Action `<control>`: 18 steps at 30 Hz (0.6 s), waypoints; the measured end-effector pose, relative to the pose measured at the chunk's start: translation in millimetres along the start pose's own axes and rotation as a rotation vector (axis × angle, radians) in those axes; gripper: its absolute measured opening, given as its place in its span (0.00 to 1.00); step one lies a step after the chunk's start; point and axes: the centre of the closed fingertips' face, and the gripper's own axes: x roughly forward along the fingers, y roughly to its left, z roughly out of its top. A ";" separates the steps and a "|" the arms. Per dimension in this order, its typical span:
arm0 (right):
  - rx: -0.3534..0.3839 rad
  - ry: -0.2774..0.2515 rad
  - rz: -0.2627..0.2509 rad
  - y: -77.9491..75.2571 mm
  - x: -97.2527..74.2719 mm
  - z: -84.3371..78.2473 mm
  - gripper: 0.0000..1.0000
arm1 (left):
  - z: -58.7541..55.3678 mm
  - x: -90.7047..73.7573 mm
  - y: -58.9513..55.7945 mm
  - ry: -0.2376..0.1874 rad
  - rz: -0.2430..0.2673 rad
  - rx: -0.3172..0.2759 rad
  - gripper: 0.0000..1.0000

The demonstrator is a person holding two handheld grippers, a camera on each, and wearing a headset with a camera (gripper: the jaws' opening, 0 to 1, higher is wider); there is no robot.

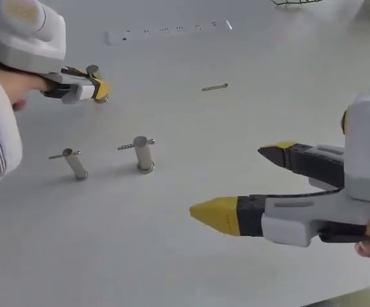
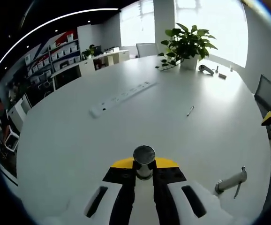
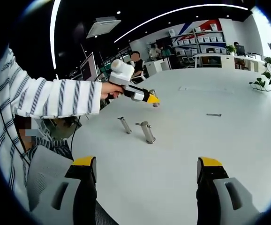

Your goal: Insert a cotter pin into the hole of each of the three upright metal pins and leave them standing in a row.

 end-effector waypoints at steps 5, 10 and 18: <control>-0.024 -0.003 0.008 4.5 -2.3 4.0 0.87 | 5.2 -24.7 -16.8 -0.006 -0.024 -0.027 0.09; -0.040 -0.004 0.016 7.8 -5.8 5.3 0.86 | 9.6 -50.3 -33.4 -0.033 -0.030 -0.029 0.09; -0.069 -0.009 0.026 12.7 -13.3 9.8 0.86 | 4.5 -82.3 -70.0 -0.070 -0.060 -0.100 0.09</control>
